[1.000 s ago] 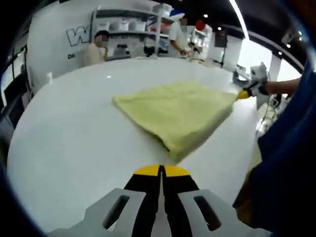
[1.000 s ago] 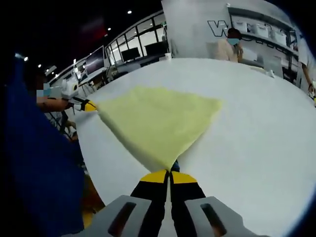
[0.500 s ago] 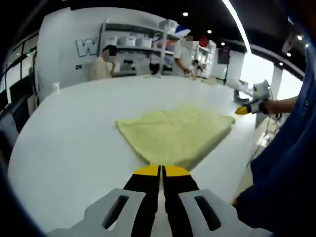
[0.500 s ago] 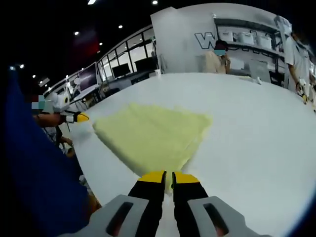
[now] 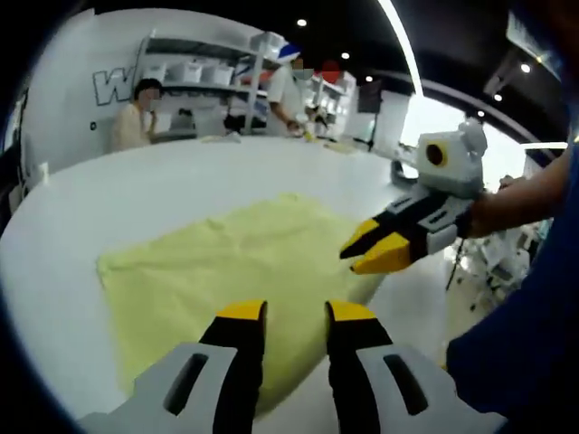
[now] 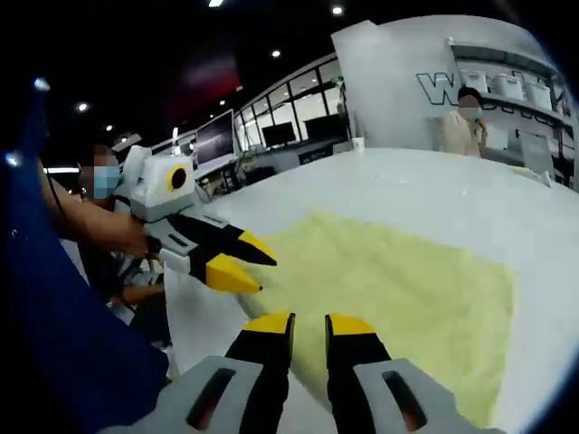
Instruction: Fold the garment on the visible template until the final outline fits inside the template.
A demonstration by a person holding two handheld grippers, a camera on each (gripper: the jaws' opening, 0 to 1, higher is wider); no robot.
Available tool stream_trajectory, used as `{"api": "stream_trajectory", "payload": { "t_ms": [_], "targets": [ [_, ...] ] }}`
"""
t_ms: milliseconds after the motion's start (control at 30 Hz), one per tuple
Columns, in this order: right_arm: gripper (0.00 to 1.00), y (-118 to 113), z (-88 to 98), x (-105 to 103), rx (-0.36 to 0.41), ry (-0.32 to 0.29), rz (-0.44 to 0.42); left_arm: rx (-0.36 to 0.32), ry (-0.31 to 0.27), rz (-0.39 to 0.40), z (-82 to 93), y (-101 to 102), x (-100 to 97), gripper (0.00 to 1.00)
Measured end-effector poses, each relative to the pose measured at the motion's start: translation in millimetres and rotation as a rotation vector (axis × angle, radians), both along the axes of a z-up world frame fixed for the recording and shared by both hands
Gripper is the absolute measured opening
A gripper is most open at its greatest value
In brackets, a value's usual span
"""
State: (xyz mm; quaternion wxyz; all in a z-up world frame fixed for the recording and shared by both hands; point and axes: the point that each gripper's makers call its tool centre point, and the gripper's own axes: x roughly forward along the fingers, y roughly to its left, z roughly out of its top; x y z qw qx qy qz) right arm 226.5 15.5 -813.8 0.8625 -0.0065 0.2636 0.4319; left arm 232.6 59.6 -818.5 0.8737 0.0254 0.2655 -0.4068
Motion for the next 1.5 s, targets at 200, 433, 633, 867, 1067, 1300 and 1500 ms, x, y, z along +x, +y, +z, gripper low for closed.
{"api": "stream_trajectory", "payload": {
  "t_ms": [200, 433, 633, 867, 1067, 1300, 1500],
  "targets": [
    [0.09, 3, -15.3, -2, -0.050, 0.036, 0.021, 0.073, 0.055, 0.018, -32.4, 14, 7.7, 0.27],
    [0.00, -36, -27.5, -6, -0.085, 0.040, -0.045, 0.110, 0.039, 0.031, -33.0, 32, 1.0, 0.16],
    [0.03, -79, -32.5, -11, -0.134, 0.014, -0.080, 0.135, 0.018, 0.042, -36.5, 55, 0.2, 0.09],
    [0.03, -127, -37.6, -15, -0.281, -0.051, -0.103, 0.103, 0.023, 0.054, -35.0, 73, -5.8, 0.09],
    [0.02, -140, -35.7, -15, -0.301, -0.060, -0.109, 0.132, 0.007, 0.041, -34.0, 77, -10.5, 0.08],
    [0.03, -158, -36.4, -16, -0.310, -0.063, -0.126, 0.132, 0.021, 0.072, -34.9, 94, -14.7, 0.07],
    [0.09, -169, -36.2, -18, -0.317, -0.057, -0.145, 0.138, 0.028, 0.109, -36.3, 111, -14.6, 0.02]
  ]
}}
